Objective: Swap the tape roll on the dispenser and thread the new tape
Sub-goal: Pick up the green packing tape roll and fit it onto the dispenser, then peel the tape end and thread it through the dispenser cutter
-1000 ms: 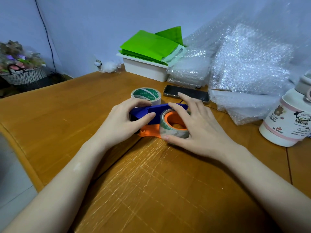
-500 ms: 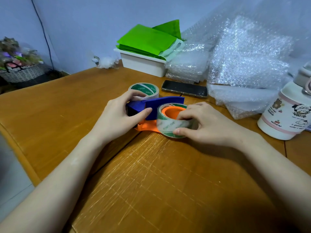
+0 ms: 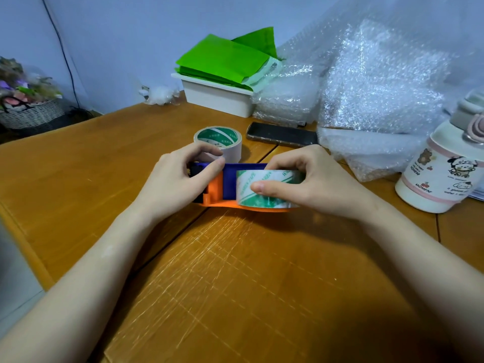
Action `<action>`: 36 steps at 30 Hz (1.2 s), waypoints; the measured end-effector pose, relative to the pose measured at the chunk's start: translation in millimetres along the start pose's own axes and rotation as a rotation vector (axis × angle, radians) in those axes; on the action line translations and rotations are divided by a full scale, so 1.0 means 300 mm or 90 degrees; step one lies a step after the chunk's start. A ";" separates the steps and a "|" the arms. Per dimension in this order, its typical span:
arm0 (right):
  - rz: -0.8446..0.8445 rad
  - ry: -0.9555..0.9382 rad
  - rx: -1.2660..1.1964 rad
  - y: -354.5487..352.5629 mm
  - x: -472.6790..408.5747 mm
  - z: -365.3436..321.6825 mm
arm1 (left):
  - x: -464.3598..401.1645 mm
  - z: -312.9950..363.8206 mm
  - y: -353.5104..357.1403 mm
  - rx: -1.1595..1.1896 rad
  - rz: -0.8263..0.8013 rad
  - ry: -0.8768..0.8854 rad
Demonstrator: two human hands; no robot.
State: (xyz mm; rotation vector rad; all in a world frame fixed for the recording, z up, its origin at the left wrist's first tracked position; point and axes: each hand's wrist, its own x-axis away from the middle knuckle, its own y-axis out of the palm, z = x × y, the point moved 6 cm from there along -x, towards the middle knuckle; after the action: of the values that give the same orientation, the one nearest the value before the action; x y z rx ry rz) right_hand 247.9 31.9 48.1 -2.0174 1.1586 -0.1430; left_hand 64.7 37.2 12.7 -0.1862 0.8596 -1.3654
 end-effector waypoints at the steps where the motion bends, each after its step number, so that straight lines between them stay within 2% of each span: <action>1: 0.003 0.006 -0.002 0.004 -0.001 0.004 | -0.001 0.001 0.004 -0.006 -0.007 0.007; 5: 0.019 0.015 -0.017 0.006 -0.006 0.012 | 0.004 0.027 0.005 -0.045 0.012 0.055; 8: 0.032 0.010 -0.011 0.008 -0.008 0.016 | 0.018 0.091 0.010 -0.067 0.032 0.149; 11: 0.049 0.003 0.001 0.010 -0.011 0.018 | 0.032 0.146 0.063 -0.086 -0.040 0.224; 21: -0.022 -0.003 -0.111 0.005 -0.013 0.017 | 0.029 0.122 0.104 -0.002 -0.136 0.102; 36: -0.018 0.002 -0.109 0.012 -0.015 0.049 | 0.015 0.085 0.085 0.068 -0.127 0.093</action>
State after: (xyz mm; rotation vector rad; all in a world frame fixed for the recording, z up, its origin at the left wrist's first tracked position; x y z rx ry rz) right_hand 249.2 42.9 36.8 -2.1840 1.1794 -0.0632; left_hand 100.4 30.4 13.7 -0.0922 0.9051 -1.6224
